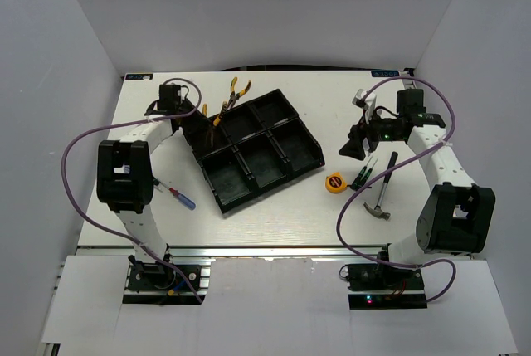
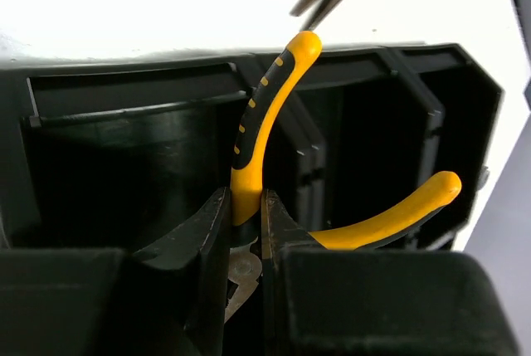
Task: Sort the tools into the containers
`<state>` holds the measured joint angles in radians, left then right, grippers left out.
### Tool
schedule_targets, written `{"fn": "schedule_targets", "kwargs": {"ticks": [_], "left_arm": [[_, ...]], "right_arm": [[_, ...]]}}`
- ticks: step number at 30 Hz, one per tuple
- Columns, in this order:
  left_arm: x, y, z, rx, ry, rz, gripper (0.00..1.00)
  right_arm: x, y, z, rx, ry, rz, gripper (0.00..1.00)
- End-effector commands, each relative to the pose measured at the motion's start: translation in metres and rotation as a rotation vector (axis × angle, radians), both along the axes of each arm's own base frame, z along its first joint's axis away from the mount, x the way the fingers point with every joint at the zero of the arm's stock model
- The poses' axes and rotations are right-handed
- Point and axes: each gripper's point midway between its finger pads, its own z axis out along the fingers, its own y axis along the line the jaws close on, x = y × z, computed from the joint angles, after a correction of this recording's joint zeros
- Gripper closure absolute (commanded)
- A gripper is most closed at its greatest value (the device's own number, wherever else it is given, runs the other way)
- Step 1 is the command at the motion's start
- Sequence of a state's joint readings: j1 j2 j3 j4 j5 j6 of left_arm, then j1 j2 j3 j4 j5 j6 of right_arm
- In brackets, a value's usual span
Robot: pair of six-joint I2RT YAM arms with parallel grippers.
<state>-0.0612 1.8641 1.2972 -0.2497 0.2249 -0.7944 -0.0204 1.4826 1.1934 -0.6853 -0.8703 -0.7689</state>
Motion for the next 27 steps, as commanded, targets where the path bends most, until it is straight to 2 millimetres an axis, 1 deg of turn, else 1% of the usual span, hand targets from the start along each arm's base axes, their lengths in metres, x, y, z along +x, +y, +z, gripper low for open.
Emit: {"fn": "schedule_targets", "kwargs": {"ticks": [1, 2, 3, 4, 6, 7, 9, 10, 12, 14, 16, 19, 21, 23, 25, 26, 27], "left_arm": [[0.011, -0.002, 0.014, -0.015, -0.072, -0.011, 1.0], [0.01, -0.003, 0.012, -0.013, -0.07, -0.017, 0.98], [0.008, -0.003, 0.009, -0.012, -0.064, -0.017, 0.94], [0.008, -0.002, 0.005, -0.011, -0.057, -0.018, 0.85], [0.005, -0.004, 0.0, -0.013, -0.046, -0.031, 0.75], [0.005, -0.005, -0.002, -0.013, -0.043, -0.036, 0.65], [0.003, -0.005, -0.006, -0.014, -0.034, -0.042, 0.56], [0.002, -0.006, -0.006, -0.017, -0.032, -0.044, 0.48], [0.002, -0.006, -0.004, -0.015, -0.039, -0.051, 0.42], [0.003, -0.007, 0.002, -0.014, -0.054, -0.06, 0.35], [0.002, -0.008, 0.008, -0.009, -0.066, -0.074, 0.33], [0.003, -0.008, 0.025, -0.002, -0.112, -0.096, 0.31], [0.005, -0.01, 0.044, 0.009, -0.161, -0.115, 0.3], [0.011, -0.015, 0.063, 0.028, -0.225, -0.155, 0.28], [0.017, -0.024, 0.075, 0.057, -0.277, -0.212, 0.26], [0.025, -0.028, 0.09, 0.065, -0.319, -0.226, 0.25], [0.029, -0.032, 0.094, 0.073, -0.333, -0.242, 0.25]], "right_arm": [[-0.004, 0.001, 0.012, 0.017, -0.039, 0.011, 0.18], [-0.004, 0.0, 0.011, 0.016, -0.037, 0.009, 0.18], [-0.004, 0.0, 0.011, 0.014, -0.04, 0.009, 0.18], [-0.004, 0.0, 0.011, 0.014, -0.037, 0.007, 0.18], [-0.004, -0.001, 0.01, 0.013, -0.036, 0.004, 0.17], [-0.005, -0.001, 0.01, 0.013, -0.033, 0.004, 0.17], [-0.004, -0.002, 0.011, 0.012, -0.035, 0.002, 0.17], [-0.004, -0.002, 0.012, 0.008, -0.037, 0.001, 0.17], [-0.004, -0.003, 0.013, 0.009, -0.039, 0.0, 0.17], [-0.005, -0.004, 0.014, 0.005, -0.042, 0.0, 0.17], [-0.006, -0.005, 0.015, 0.003, -0.044, 0.0, 0.17], [-0.006, -0.007, 0.019, 0.003, -0.054, 0.0, 0.17], [-0.006, -0.008, 0.022, 0.004, -0.065, 0.002, 0.17], [-0.007, -0.009, 0.024, 0.009, -0.069, 0.002, 0.17], [-0.007, -0.009, 0.026, 0.017, -0.07, 0.004, 0.16], [-0.007, -0.009, 0.026, 0.018, -0.068, 0.003, 0.16], [-0.007, -0.009, 0.026, 0.019, -0.07, 0.004, 0.16]]}}
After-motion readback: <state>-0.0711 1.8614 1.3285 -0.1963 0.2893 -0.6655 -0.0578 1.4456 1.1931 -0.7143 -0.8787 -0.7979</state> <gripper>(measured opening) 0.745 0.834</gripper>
